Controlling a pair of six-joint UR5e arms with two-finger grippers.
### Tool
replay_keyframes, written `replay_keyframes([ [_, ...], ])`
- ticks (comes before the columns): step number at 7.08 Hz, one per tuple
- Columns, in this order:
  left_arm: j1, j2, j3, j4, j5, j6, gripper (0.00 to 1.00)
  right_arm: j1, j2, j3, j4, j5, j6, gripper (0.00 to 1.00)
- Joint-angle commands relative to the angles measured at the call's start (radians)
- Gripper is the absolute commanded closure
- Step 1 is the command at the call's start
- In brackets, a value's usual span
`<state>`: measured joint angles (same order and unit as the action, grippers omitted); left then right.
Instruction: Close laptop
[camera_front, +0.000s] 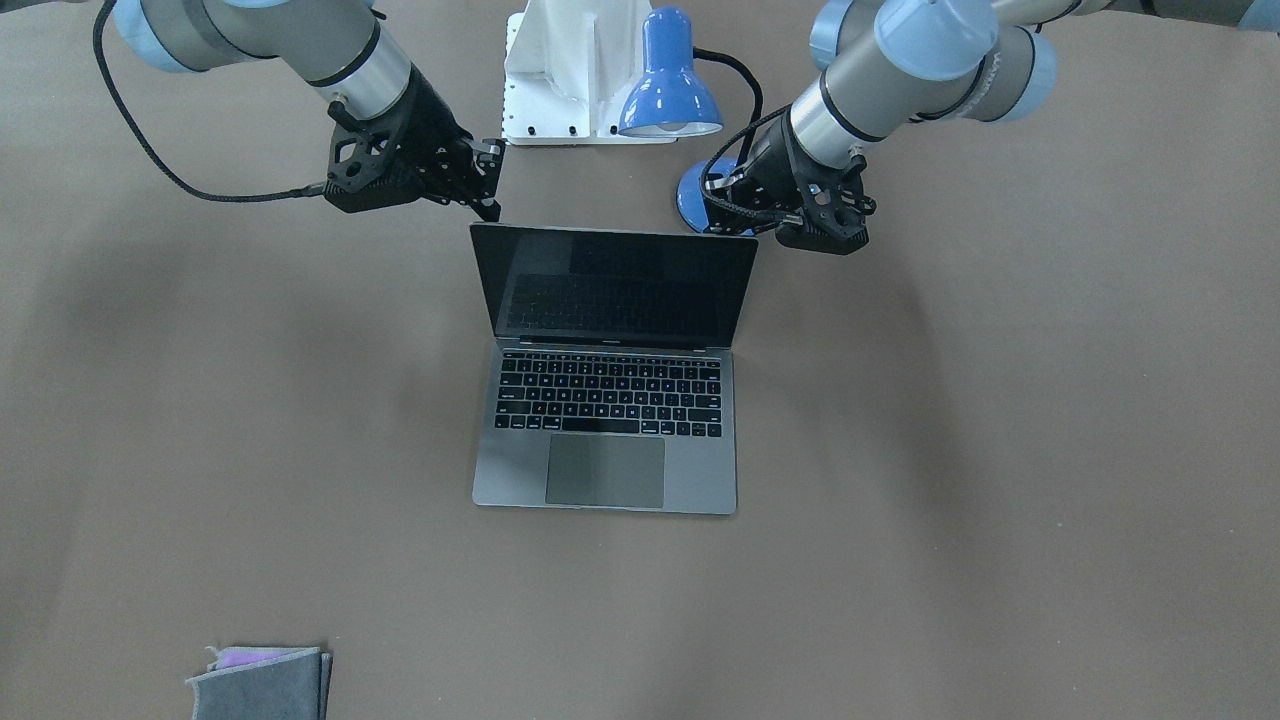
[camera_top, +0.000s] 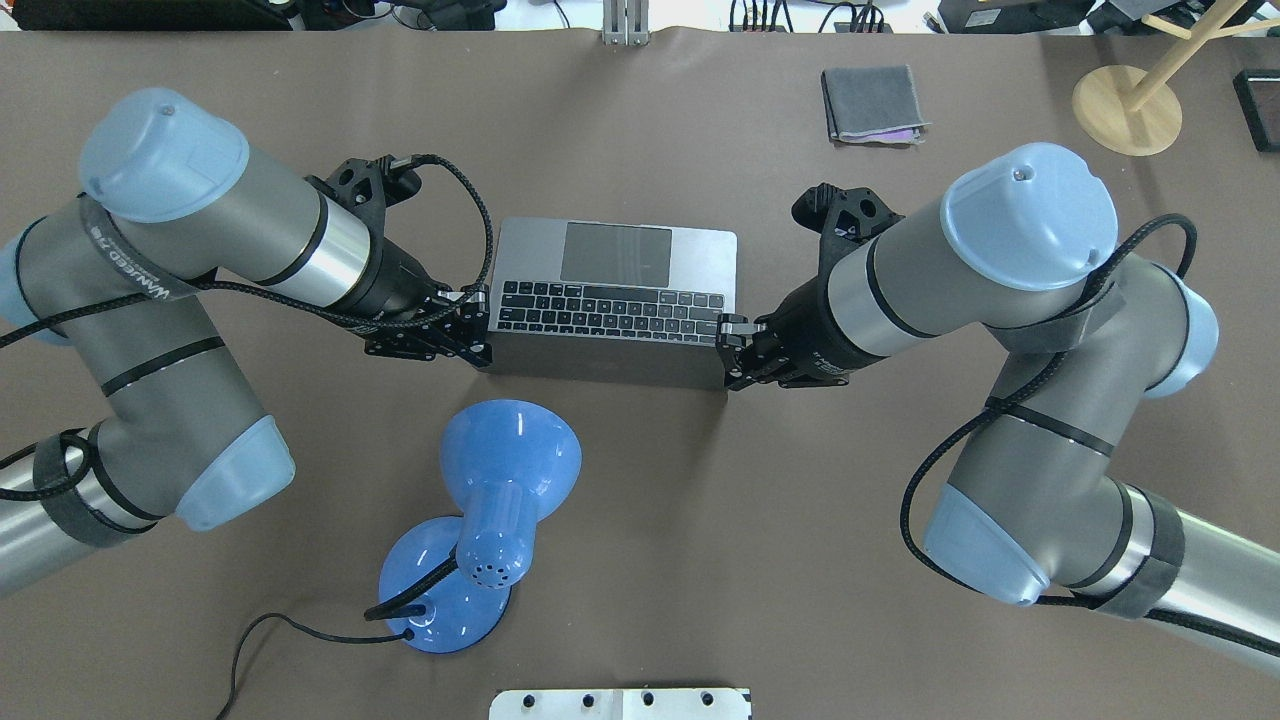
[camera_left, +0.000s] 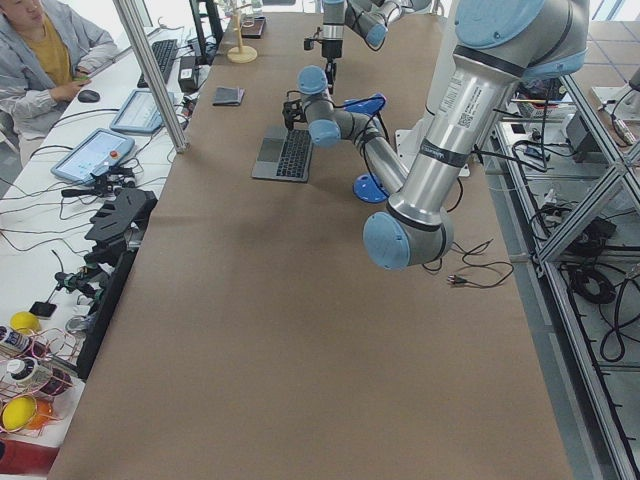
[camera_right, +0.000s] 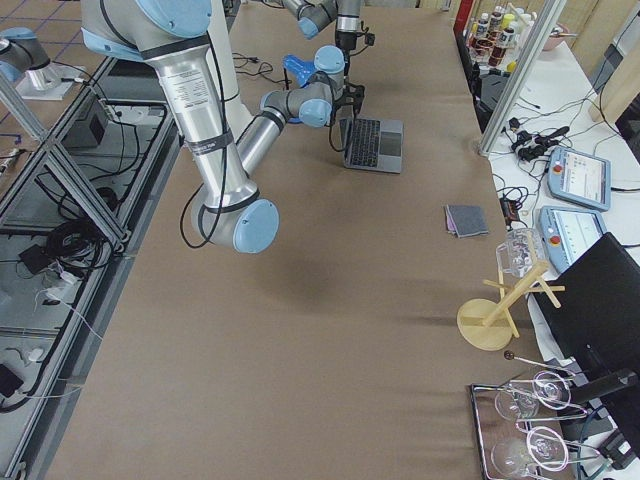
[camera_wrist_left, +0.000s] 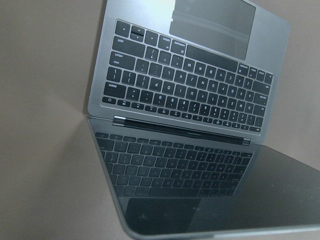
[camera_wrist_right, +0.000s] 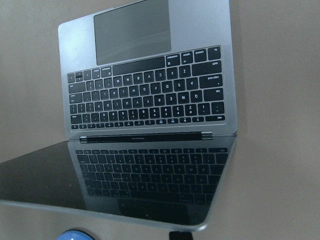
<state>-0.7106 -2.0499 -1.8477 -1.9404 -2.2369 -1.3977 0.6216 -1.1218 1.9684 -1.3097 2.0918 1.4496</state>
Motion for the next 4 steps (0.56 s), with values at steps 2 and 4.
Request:
replay_keyframes([
  [2,-0.01,-0.007,0.024,-0.002,0.066,0.035,1.0,0.035,0.046,-0.045,0.0,-0.009,-0.002,1.0],
  [4,-0.012,-0.045,0.06,-0.003,0.103,0.04,1.0,0.072,0.088,-0.13,0.007,-0.009,-0.012,1.0],
])
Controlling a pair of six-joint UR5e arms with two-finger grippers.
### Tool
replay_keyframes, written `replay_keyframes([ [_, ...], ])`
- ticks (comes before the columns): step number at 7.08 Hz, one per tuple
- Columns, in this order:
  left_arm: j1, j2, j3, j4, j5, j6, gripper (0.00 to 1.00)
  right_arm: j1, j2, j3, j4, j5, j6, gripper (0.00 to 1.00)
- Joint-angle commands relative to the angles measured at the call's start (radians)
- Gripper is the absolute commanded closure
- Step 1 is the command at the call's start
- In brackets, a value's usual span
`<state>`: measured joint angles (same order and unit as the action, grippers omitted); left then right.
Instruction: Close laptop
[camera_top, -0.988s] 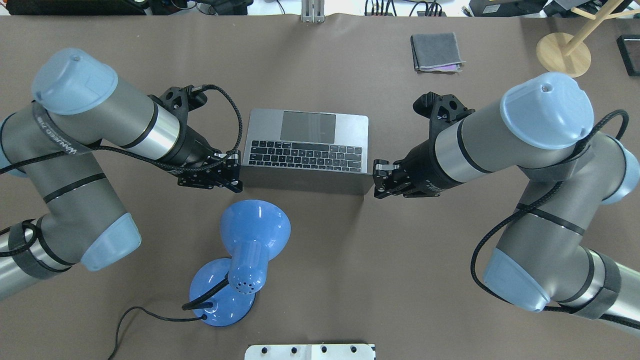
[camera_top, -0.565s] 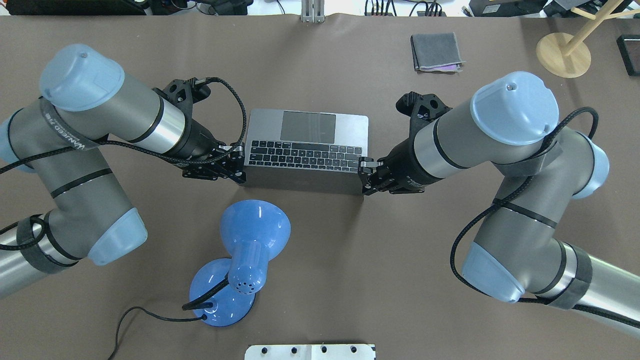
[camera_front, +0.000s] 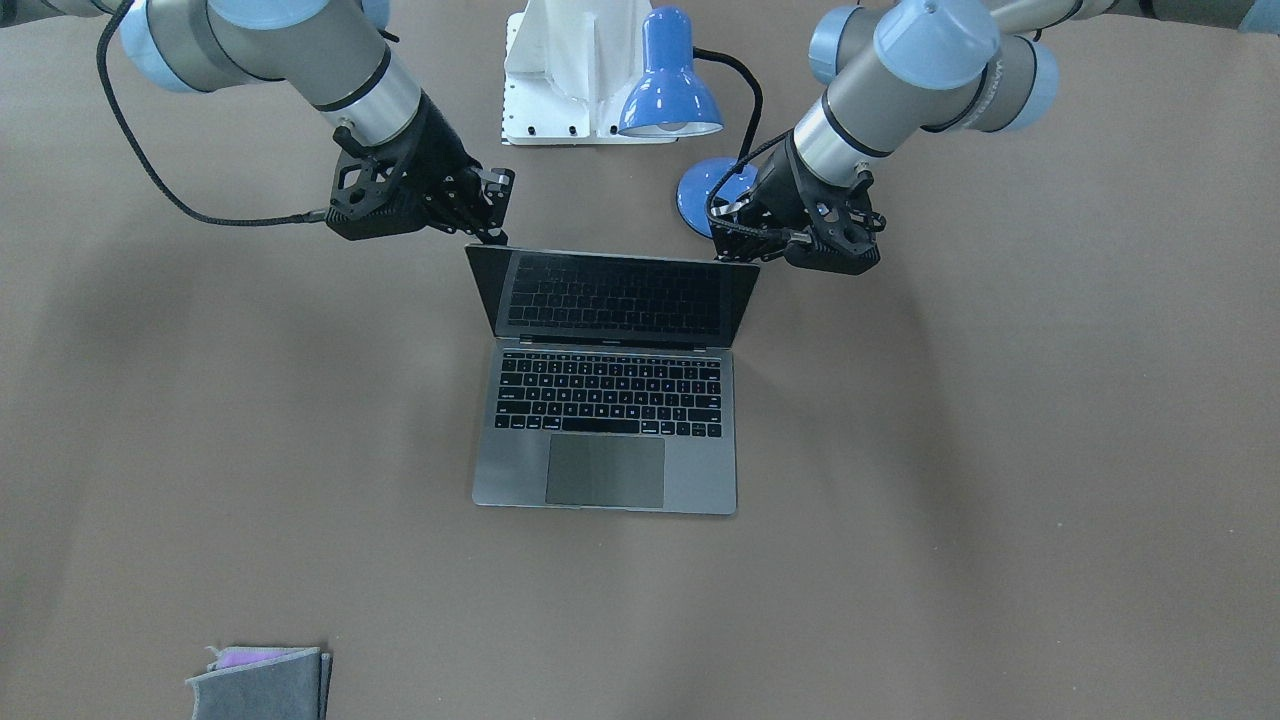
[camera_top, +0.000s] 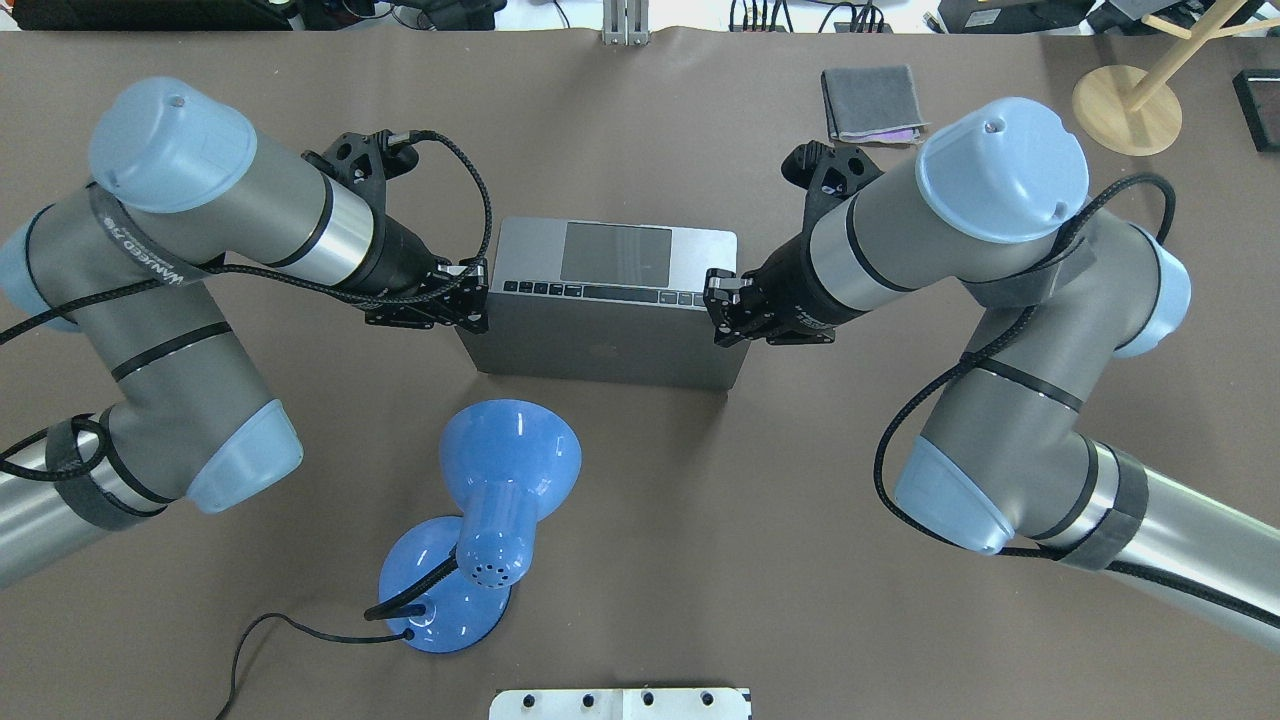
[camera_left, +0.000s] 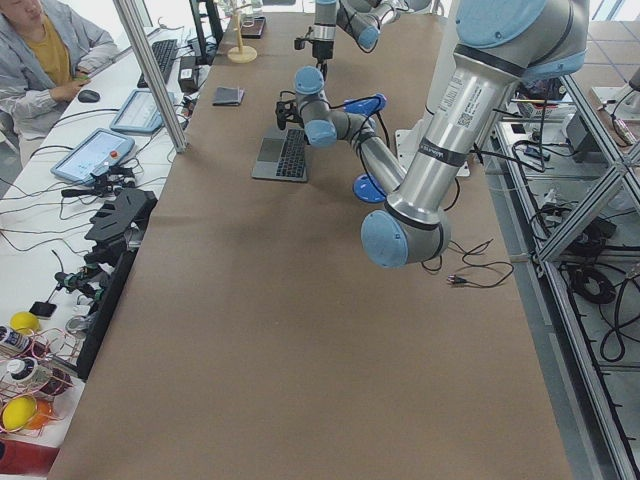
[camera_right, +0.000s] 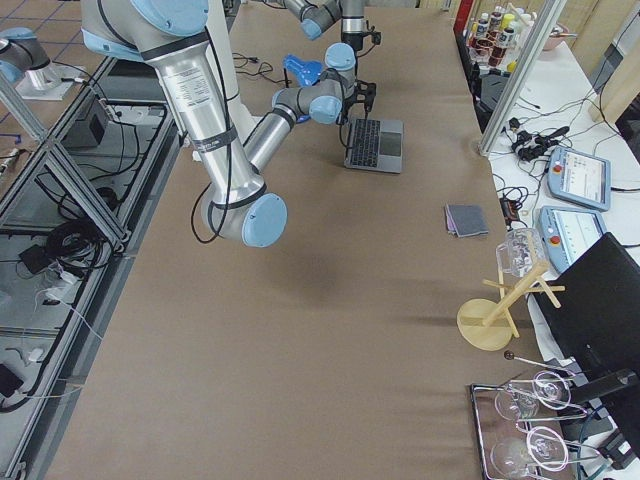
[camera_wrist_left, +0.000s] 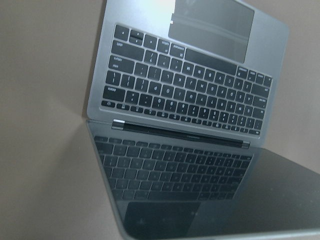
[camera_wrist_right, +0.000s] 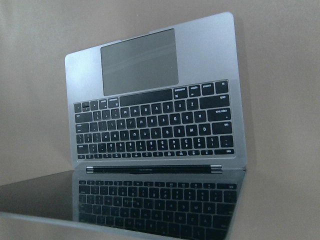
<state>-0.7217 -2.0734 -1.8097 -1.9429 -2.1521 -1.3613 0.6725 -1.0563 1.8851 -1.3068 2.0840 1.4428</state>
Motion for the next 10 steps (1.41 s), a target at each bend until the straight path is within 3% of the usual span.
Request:
replay_keyframes([
  [1,-0.005,-0.046,0.044,-0.001,0.052,0.005,1.0,0.042,0.05,-0.084,0.004,-0.001,-0.005,1.0],
  [5,-0.011,-0.122,0.172,-0.025,0.158,0.039,1.0,0.068,0.169,-0.257,0.009,-0.069,-0.002,1.0],
  [7,-0.021,-0.161,0.355,-0.182,0.207,0.039,1.0,0.067,0.243,-0.38,0.02,-0.116,-0.004,1.0],
  [8,-0.022,-0.194,0.439,-0.239,0.231,0.039,1.0,0.068,0.257,-0.452,0.091,-0.13,-0.004,1.0],
  [10,-0.022,-0.246,0.55,-0.255,0.27,0.073,1.0,0.07,0.309,-0.608,0.17,-0.146,-0.005,1.0],
])
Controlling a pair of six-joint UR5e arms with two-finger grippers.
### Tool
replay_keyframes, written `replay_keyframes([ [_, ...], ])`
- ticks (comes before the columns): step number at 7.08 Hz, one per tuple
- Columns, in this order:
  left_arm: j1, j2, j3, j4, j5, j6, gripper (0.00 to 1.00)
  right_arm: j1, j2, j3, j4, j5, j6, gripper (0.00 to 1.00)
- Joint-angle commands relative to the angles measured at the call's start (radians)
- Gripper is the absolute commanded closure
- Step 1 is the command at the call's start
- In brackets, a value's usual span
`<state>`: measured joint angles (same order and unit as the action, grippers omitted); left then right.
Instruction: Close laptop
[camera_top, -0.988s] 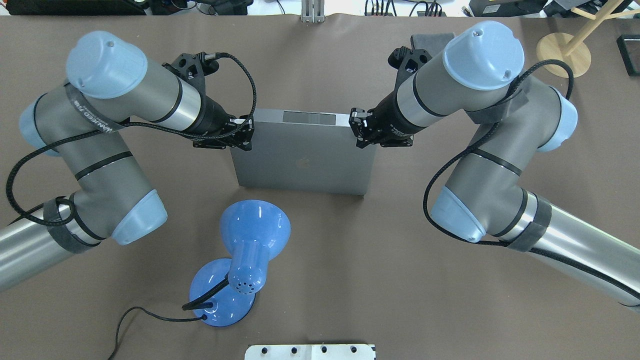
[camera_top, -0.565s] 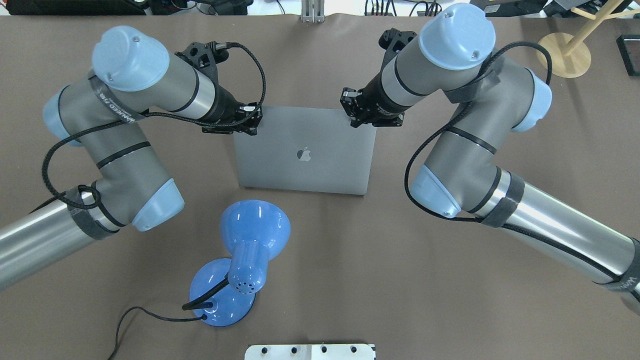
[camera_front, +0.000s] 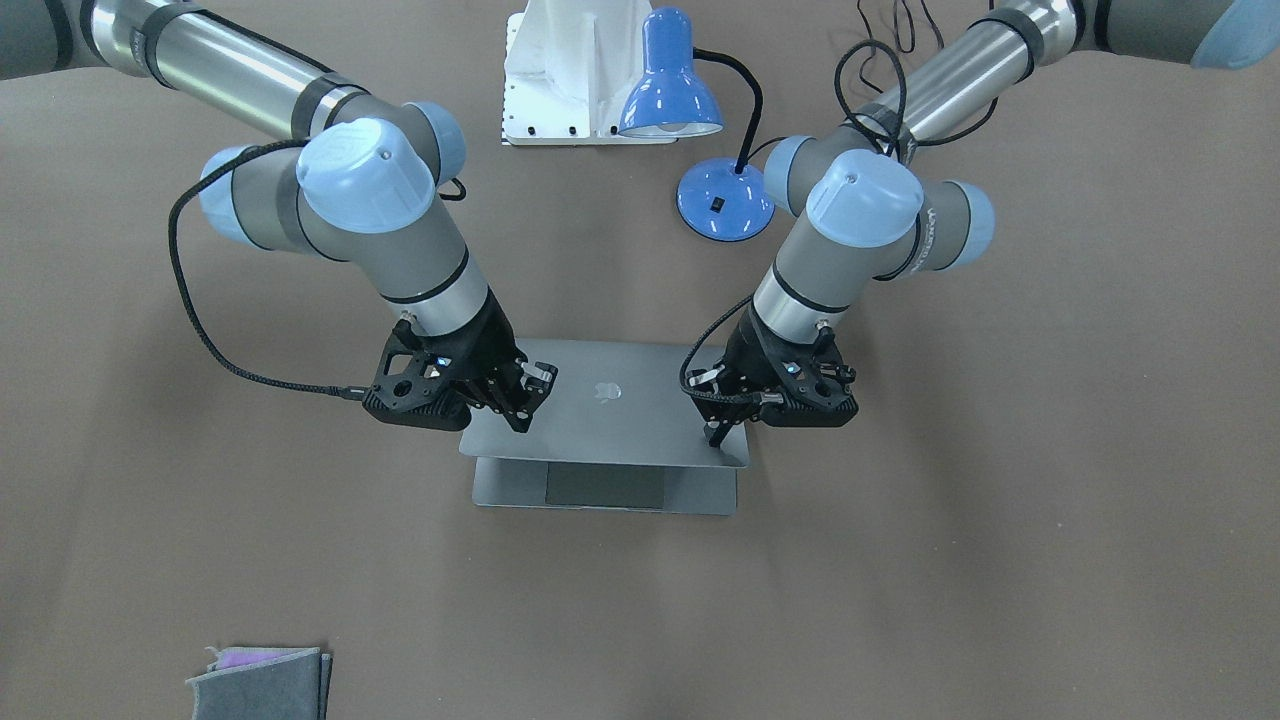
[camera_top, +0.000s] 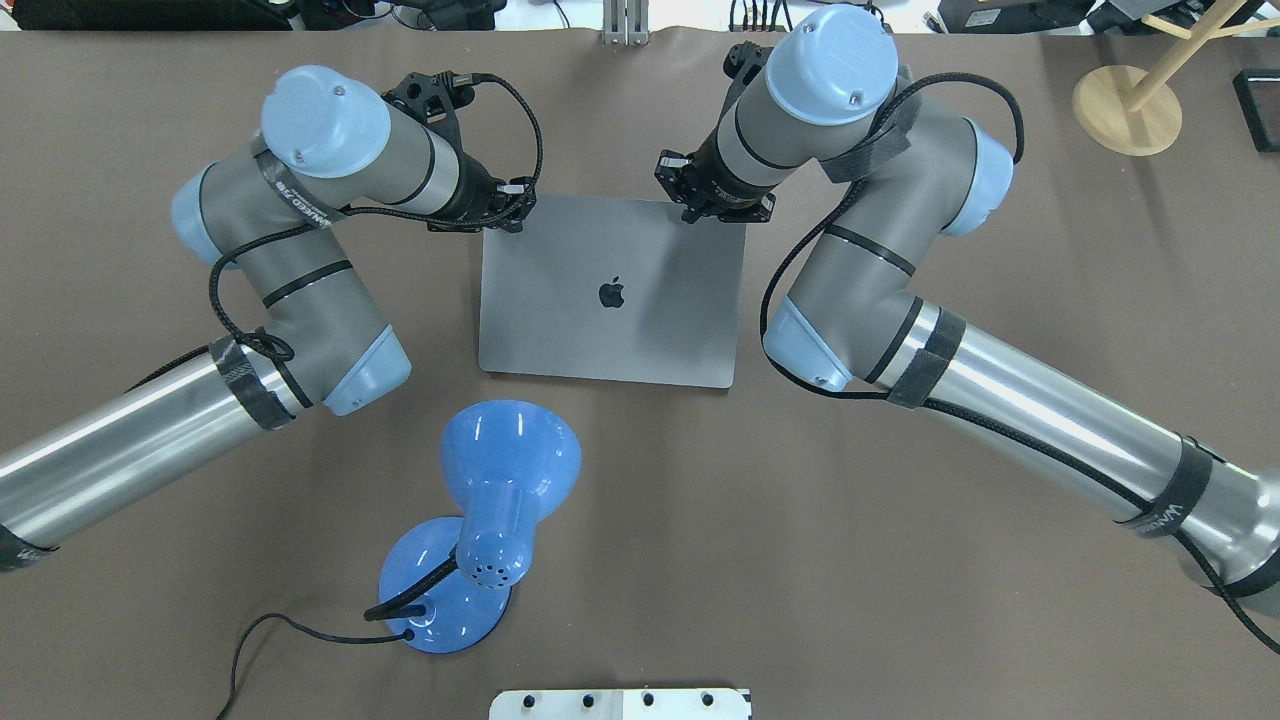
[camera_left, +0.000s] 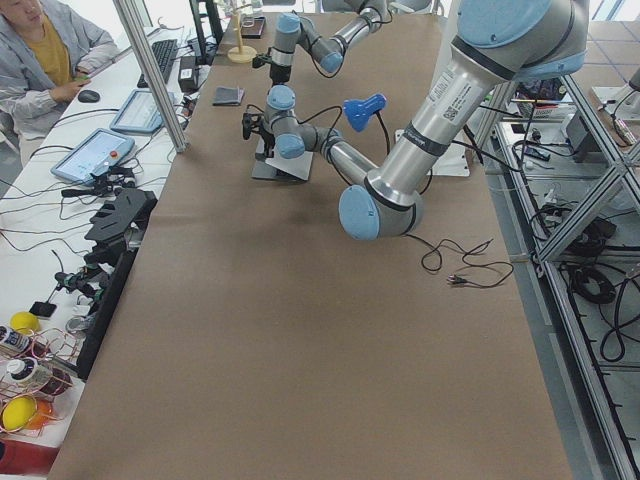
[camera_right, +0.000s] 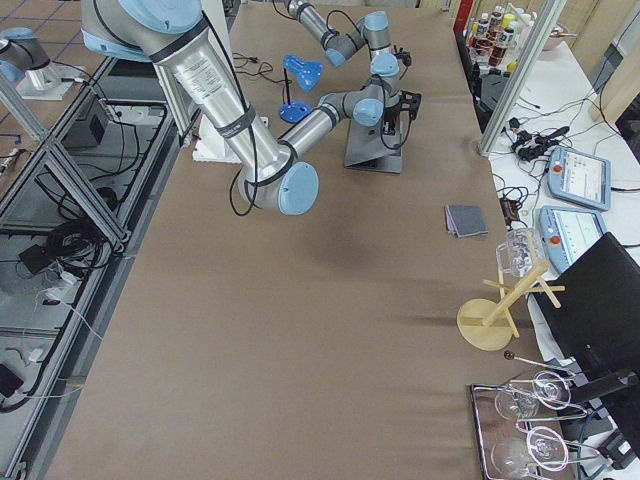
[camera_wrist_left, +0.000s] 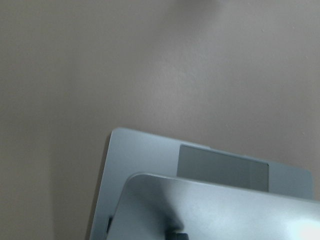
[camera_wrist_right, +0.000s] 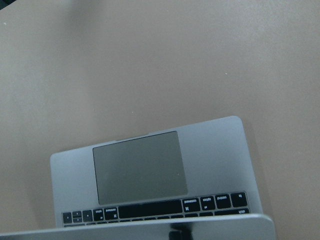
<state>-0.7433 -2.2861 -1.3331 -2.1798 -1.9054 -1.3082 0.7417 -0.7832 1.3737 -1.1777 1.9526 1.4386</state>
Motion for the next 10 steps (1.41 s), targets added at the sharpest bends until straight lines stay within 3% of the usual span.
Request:
replay_keyframes([
  [1,0.002,-0.042,0.109,-0.031,0.023,0.021,1.0,-0.001,0.074,-0.179,0.071,-0.017,-0.003,1.0],
  [3,0.002,-0.087,0.169,-0.032,0.023,0.021,1.0,-0.005,0.082,-0.266,0.147,-0.012,-0.001,1.0],
  [8,0.004,-0.101,0.23,-0.055,0.02,0.049,1.0,-0.024,0.082,-0.303,0.148,0.008,-0.001,1.0],
  [9,-0.004,-0.102,0.207,-0.054,0.016,0.043,0.58,-0.016,0.084,-0.292,0.148,0.025,-0.001,0.9],
  [10,-0.037,-0.093,0.149,-0.035,0.006,0.047,0.02,0.034,0.094,-0.269,0.144,0.084,-0.006,0.01],
])
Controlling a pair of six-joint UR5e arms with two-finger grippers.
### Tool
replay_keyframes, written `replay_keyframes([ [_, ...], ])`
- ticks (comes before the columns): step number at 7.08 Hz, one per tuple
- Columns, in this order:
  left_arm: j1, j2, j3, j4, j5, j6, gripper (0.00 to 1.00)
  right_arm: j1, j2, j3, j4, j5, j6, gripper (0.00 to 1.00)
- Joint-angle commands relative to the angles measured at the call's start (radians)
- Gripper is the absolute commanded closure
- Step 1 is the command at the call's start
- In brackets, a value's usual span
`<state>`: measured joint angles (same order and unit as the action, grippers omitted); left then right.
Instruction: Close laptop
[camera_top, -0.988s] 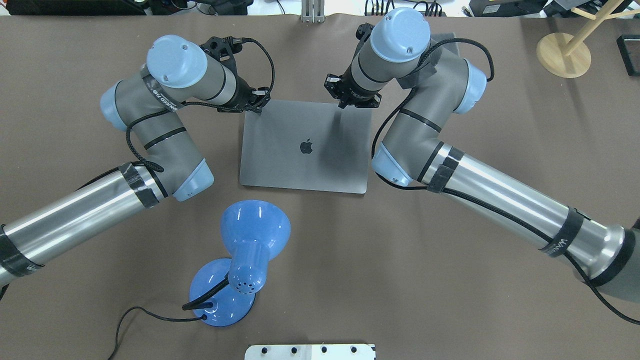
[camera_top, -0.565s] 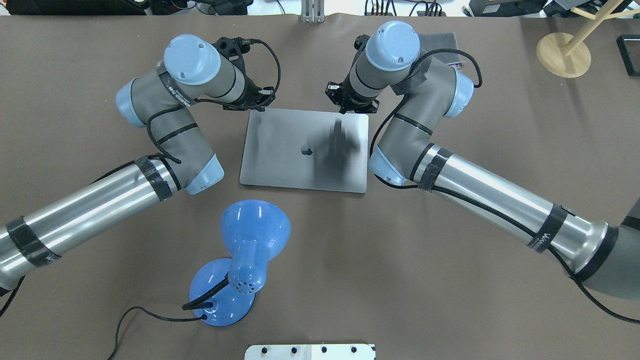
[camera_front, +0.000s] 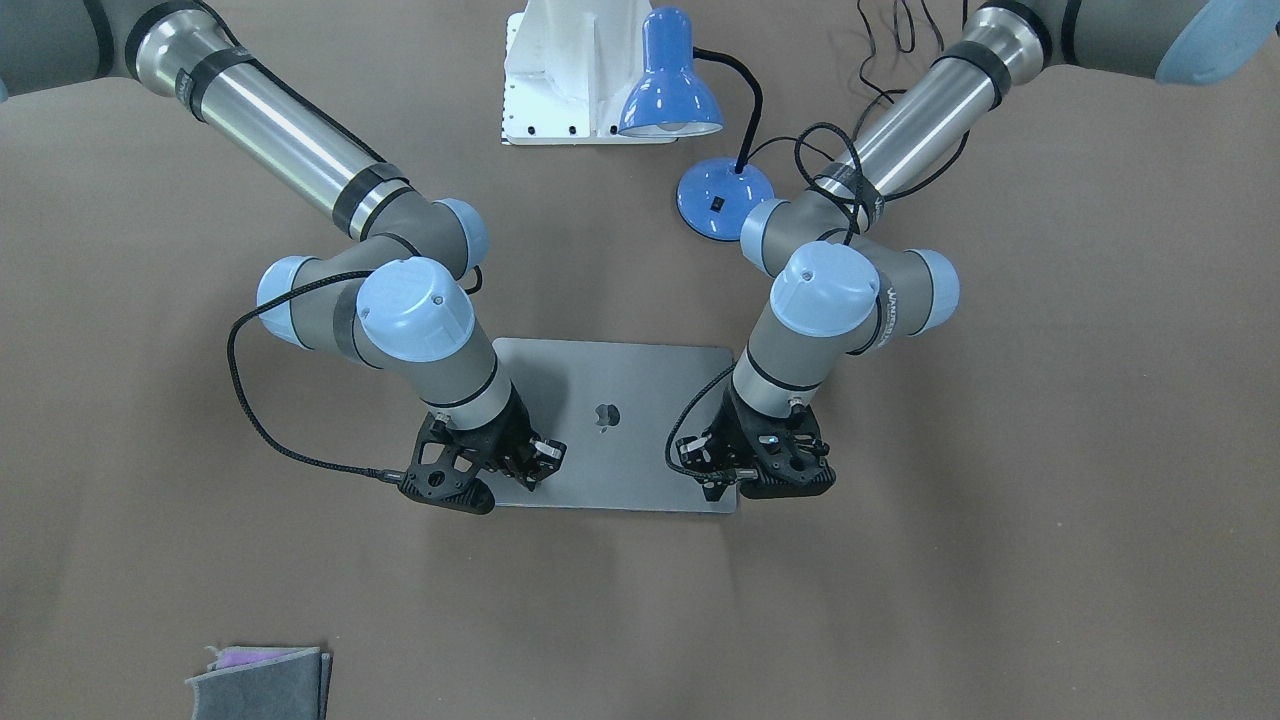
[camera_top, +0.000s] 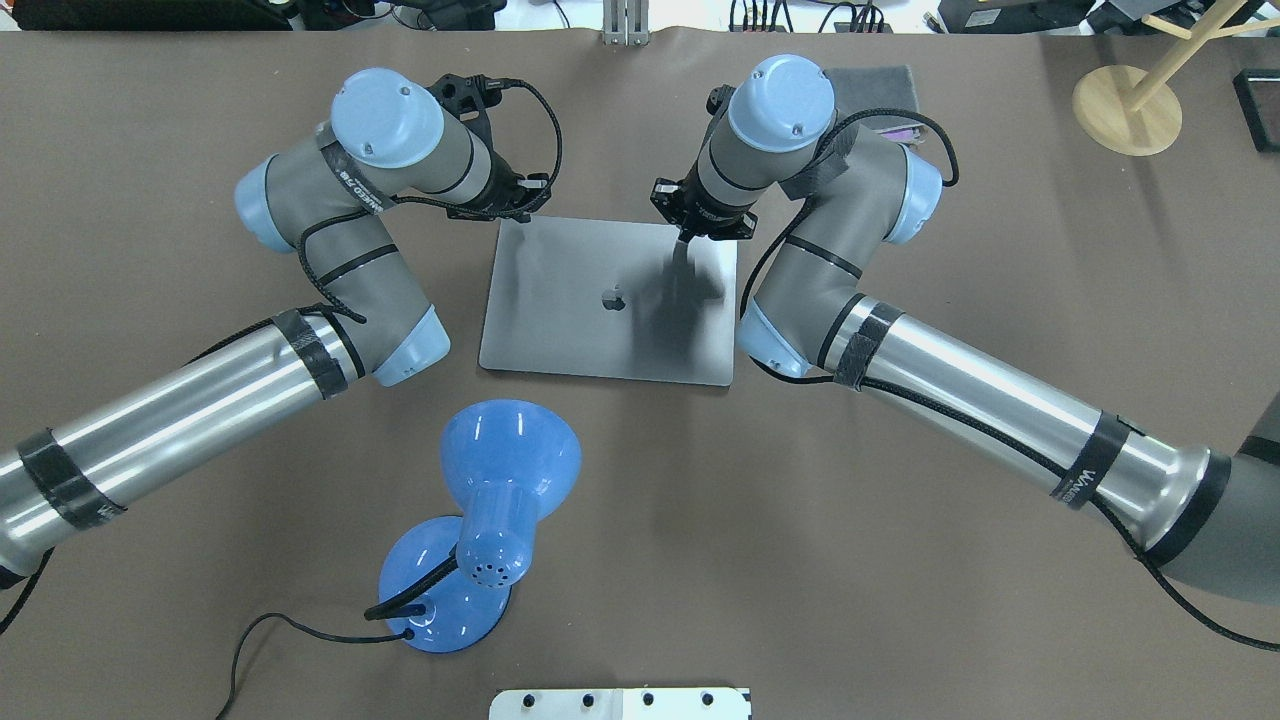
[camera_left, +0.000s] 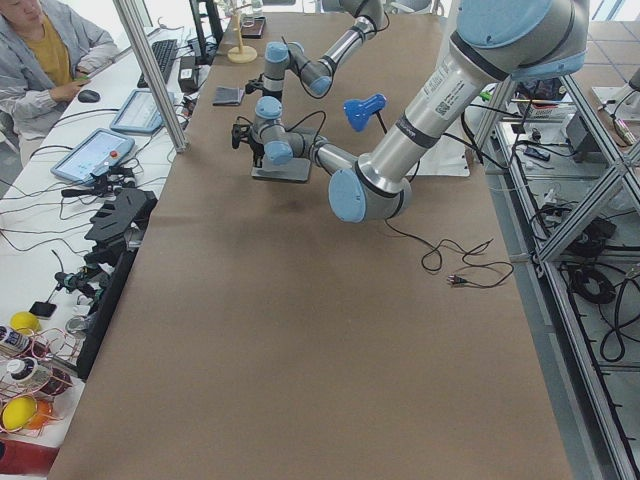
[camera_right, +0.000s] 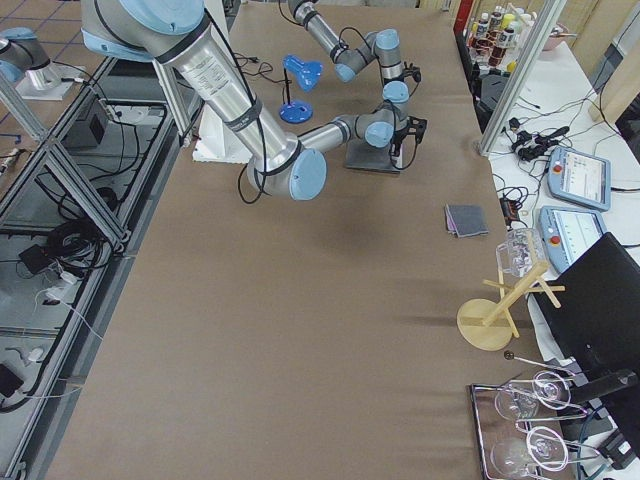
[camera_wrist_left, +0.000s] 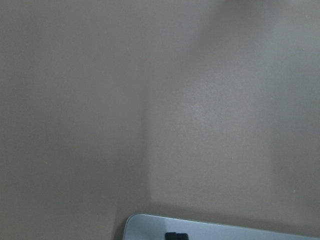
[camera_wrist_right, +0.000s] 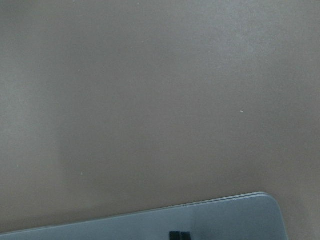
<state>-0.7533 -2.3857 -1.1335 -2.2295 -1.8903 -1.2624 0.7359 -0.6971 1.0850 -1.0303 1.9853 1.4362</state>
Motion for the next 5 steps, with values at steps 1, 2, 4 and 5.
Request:
replay_keyframes([
  [1,-0.082,0.052,-0.139,0.092,-0.114,0.011,0.01,0.11,-0.013,0.068,-0.011,0.157,-0.014,0.0],
  [2,-0.169,0.131,-0.254,0.196,-0.228,0.125,0.01,0.188,-0.091,0.151,-0.016,0.24,-0.067,0.0],
  [4,-0.332,0.38,-0.553,0.481,-0.272,0.611,0.01,0.38,-0.352,0.327,-0.014,0.418,-0.278,0.0],
  [5,-0.433,0.484,-0.645,0.593,-0.291,0.838,0.01,0.451,-0.464,0.384,-0.016,0.463,-0.404,0.0],
])
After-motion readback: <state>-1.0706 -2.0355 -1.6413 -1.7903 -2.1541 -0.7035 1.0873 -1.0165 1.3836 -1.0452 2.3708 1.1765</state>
